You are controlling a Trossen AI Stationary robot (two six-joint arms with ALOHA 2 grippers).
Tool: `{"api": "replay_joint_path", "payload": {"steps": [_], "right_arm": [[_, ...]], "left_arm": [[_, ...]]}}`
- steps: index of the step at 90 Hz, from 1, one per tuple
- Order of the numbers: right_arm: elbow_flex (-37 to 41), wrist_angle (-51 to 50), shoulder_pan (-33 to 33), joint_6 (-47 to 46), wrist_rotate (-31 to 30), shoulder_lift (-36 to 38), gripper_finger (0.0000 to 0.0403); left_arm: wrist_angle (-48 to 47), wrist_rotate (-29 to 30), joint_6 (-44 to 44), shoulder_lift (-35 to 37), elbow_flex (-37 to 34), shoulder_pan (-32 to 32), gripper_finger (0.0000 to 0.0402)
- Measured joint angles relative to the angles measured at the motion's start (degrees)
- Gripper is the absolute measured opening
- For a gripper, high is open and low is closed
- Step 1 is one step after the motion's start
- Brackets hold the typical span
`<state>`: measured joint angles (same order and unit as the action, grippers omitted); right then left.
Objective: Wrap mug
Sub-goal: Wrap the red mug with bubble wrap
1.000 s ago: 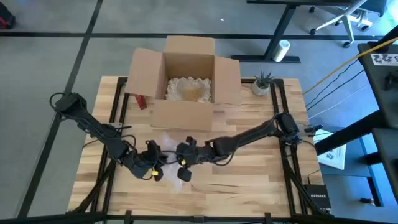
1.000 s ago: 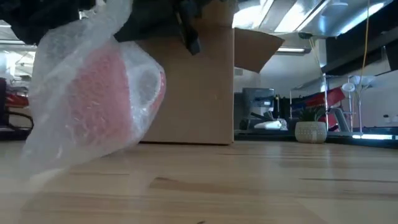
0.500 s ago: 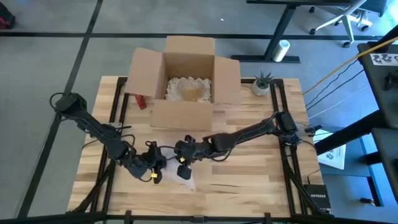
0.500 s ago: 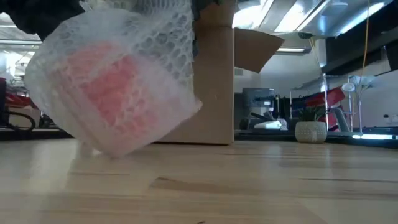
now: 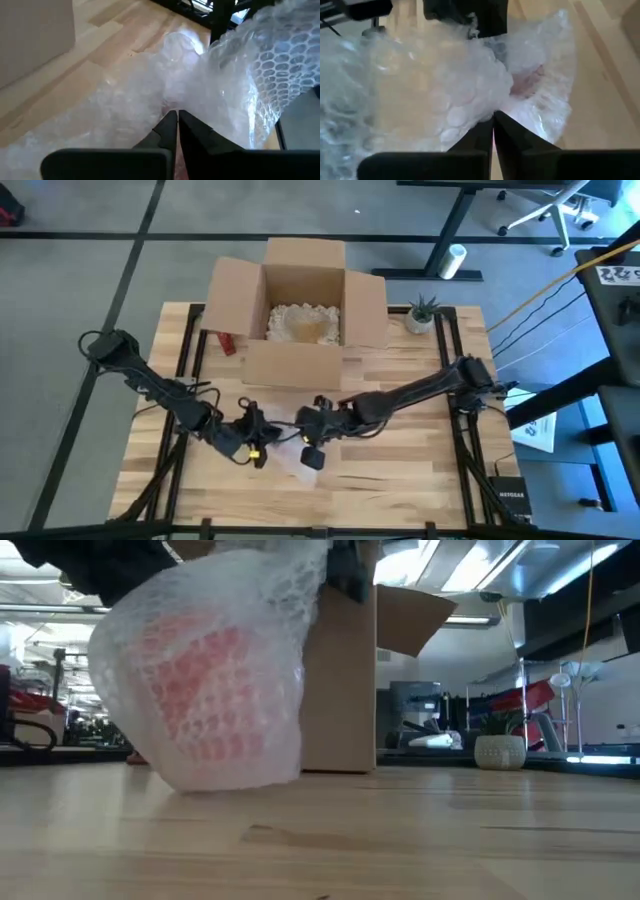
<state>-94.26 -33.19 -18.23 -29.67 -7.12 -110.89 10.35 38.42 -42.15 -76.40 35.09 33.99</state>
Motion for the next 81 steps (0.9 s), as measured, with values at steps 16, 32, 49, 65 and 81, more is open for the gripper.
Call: {"api": "replay_joint_path", "payload": {"steps": [16,32,49,65,81], "right_arm": [[0.0,-7.7,-1.8,-3.3,-5.2,2.7,0.0],[0.0,-7.2,-3.4,-2.3,-7.9,3.1,0.0],[0.0,1.2,-3.6,-0.1,-1.5,1.1,0.0],[0.0,-0.4,-4.0,-3.2,0.0,-0.3,0.0],[0.1,-14.5,-6.5,-9.0,-12.5,1.9,0.0]], "left_arm": [[0.4,-1.3,0.2,0.0,0.0,-1.1,0.0],[2.1,-1.4,1.9,0.0,0.0,-1.4,0.0],[2.4,-2.4,1.9,0.0,0.0,-1.5,0.0],[2.5,-3.4,1.8,0.0,0.0,-1.4,0.0],[2.3,-3.7,1.8,0.0,-0.1,-1.4,0.0]]}}
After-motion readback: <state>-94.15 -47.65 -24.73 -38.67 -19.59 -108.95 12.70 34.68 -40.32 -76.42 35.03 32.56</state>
